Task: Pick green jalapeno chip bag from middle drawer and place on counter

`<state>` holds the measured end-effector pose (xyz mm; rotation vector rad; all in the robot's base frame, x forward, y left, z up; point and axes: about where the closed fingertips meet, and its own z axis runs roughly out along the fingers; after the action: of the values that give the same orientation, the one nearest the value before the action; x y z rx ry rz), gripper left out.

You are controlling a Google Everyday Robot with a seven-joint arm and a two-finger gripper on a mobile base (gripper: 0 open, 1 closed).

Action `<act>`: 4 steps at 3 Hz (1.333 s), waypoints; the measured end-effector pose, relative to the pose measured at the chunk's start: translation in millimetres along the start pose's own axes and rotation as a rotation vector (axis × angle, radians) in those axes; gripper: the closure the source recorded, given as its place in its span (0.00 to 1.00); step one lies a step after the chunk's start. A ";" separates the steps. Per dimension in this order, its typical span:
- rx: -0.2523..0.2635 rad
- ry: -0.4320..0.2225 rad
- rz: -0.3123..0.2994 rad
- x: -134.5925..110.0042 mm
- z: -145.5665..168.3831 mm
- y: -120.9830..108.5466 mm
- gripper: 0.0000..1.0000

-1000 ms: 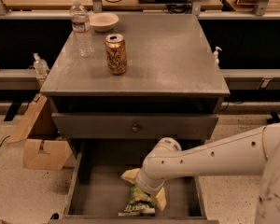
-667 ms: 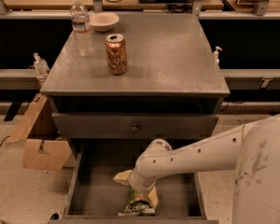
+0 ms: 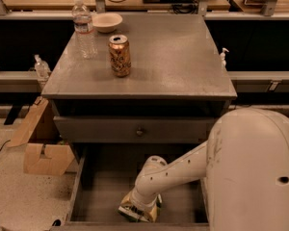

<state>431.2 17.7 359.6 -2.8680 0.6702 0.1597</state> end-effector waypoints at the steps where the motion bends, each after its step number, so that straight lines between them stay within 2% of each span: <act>1: -0.031 -0.005 -0.002 -5.0 16.3 10.9 0.49; 2: -0.031 -0.005 -0.002 -5.6 12.6 10.3 0.80; 3: -0.031 -0.005 -0.002 -5.8 11.1 10.1 0.99; 4: -0.031 -0.005 -0.002 -5.9 11.3 10.2 1.00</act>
Offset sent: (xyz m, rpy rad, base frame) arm -0.0089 -0.0035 -0.0146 -0.0216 0.0146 0.0063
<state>420.7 13.6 347.9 -2.8967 0.6696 0.1786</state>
